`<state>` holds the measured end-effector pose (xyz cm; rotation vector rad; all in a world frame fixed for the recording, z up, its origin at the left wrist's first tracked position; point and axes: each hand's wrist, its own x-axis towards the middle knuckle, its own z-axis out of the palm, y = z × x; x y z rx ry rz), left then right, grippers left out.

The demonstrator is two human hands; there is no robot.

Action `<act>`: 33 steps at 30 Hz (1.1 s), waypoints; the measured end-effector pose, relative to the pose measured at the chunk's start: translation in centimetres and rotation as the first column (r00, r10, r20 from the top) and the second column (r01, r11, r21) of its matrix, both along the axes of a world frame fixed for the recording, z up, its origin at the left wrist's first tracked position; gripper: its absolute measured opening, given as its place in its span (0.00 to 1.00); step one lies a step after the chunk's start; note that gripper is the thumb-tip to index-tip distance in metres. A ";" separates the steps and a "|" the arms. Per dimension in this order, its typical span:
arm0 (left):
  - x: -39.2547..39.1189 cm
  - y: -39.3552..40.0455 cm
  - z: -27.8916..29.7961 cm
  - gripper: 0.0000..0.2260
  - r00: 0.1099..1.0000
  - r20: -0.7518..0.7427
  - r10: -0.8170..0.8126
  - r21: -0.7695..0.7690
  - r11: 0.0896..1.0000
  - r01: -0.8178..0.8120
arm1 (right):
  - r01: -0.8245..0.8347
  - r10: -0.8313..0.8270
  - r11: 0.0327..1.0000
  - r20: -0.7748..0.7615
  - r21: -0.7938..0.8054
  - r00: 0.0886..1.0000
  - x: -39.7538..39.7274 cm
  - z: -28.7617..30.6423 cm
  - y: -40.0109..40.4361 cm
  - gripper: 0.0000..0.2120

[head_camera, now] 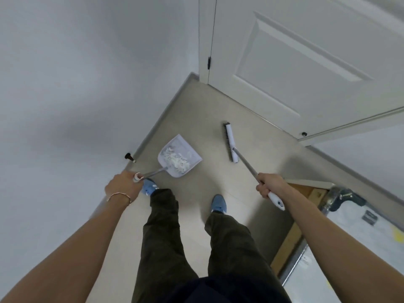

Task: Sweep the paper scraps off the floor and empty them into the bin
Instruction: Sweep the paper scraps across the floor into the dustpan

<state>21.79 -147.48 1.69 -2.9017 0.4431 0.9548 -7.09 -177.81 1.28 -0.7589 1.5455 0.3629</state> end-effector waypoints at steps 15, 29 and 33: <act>-18.0 17.8 0.0 0.09 0.823 -0.027 0.568 -0.056 0.821 -0.569 | -0.326 0.310 0.936 -0.126 -0.130 0.942 -3.2 -0.2 6.0 0.09; -28.4 38.4 -0.9 0.09 0.705 -0.014 0.710 -0.047 0.703 -0.709 | -0.771 0.744 0.603 -0.204 -0.205 0.636 0.2 -4.7 26.1 0.13; -31.2 43.1 -1.1 0.09 0.687 -0.010 0.727 -0.038 0.686 -0.727 | -0.864 0.839 0.474 -0.209 -0.171 0.502 -0.3 -4.8 32.8 0.13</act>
